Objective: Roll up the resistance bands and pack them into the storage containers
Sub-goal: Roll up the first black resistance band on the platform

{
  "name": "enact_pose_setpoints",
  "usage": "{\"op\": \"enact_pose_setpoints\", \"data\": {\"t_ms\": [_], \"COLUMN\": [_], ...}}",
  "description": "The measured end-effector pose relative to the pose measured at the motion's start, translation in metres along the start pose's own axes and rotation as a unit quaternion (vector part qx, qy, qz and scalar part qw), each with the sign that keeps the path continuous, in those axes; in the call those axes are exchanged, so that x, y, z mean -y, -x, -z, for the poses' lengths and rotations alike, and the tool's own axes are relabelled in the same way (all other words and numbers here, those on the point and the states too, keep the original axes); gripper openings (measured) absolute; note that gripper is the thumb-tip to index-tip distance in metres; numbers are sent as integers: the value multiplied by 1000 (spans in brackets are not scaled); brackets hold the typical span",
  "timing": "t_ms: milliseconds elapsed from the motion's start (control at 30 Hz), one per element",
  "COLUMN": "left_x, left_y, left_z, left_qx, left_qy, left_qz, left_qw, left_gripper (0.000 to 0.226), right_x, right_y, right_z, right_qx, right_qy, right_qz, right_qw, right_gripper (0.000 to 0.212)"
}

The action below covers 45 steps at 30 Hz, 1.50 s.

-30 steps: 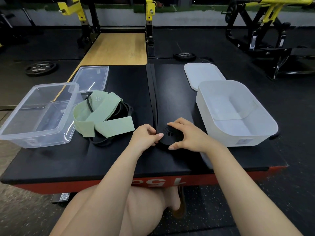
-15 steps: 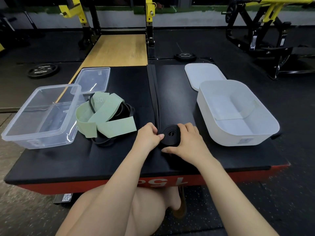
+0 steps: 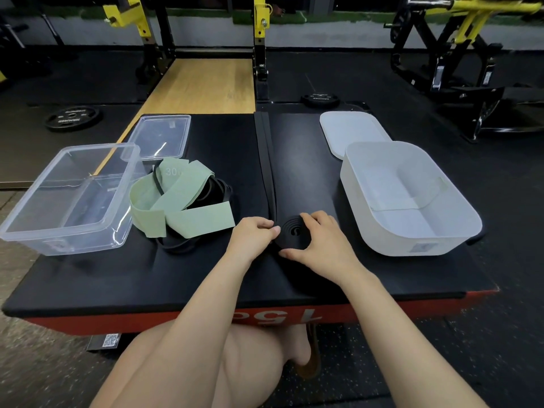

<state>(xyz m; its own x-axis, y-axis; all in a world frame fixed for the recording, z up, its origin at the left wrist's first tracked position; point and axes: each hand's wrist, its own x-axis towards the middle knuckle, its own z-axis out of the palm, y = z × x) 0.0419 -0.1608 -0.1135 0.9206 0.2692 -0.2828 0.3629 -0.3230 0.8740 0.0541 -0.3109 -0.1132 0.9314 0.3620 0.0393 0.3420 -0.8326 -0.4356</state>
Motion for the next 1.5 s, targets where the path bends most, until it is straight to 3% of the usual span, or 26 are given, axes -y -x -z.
{"op": "enact_pose_setpoints", "data": {"t_ms": [167, 533, 767, 1000, 1200, 1500], "left_x": [1, 0, -2, -3, -2, 3], "left_y": [0, -4, -7, -1, 0, -5], "left_z": [2, -1, -4, -6, -3, 0], "left_qx": [8, 30, 21, -3, -10, 17], "left_qy": [3, -53, -107, -146, -115, -26], "left_qz": [12, 6, 11, -12, -22, -31], "left_qw": [1000, 998, 994, 989, 993, 999], "left_gripper": [10, 18, 17, 18, 54, 33], "right_x": [-9, -14, -8, 11, 14, -3], "right_y": [-10, -22, -8, 8, 6, -4], "right_z": [15, 23, 14, -3, -16, -1], "right_qx": [87, 156, 99, 6, -67, 7], "right_qy": [-14, -9, -49, -8, 5, -30], "right_qz": [37, 71, 1, -44, -49, -5], "right_qw": [995, 985, 994, 999, 997, 1000], "right_gripper": [96, 99, 106, 91, 82, 91]}}
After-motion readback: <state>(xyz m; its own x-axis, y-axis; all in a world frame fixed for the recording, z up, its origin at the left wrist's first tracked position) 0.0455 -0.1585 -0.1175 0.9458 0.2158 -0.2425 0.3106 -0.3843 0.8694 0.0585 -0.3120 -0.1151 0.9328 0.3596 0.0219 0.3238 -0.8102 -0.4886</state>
